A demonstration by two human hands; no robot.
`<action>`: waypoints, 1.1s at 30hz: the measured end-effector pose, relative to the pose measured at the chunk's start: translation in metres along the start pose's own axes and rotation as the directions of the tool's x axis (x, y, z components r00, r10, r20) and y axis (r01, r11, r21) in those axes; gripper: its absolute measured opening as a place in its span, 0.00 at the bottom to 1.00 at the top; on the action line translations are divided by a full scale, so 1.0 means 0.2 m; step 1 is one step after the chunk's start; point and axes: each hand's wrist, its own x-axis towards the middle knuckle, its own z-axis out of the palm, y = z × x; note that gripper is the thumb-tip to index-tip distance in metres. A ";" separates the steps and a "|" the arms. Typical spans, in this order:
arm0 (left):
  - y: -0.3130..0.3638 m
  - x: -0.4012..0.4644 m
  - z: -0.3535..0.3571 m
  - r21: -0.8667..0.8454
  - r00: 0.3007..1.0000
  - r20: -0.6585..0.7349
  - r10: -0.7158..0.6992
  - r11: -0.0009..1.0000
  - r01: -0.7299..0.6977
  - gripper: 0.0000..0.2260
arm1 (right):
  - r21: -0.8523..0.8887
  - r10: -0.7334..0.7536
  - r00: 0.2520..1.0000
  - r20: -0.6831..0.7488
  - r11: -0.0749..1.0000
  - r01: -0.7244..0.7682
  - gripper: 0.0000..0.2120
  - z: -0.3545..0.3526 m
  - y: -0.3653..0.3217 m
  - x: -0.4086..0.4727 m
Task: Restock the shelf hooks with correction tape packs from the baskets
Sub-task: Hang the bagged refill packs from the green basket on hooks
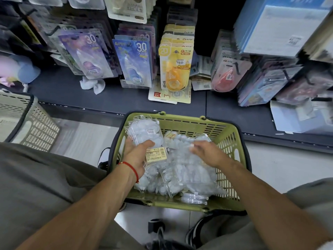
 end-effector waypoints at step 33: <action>1.19 -0.34 0.34 -0.085 0.605 0.533 0.591 0.749 -0.657 0.41 | 0.554 -0.120 0.680 -0.724 0.487 0.675 0.14 -0.92 -1.19 -0.25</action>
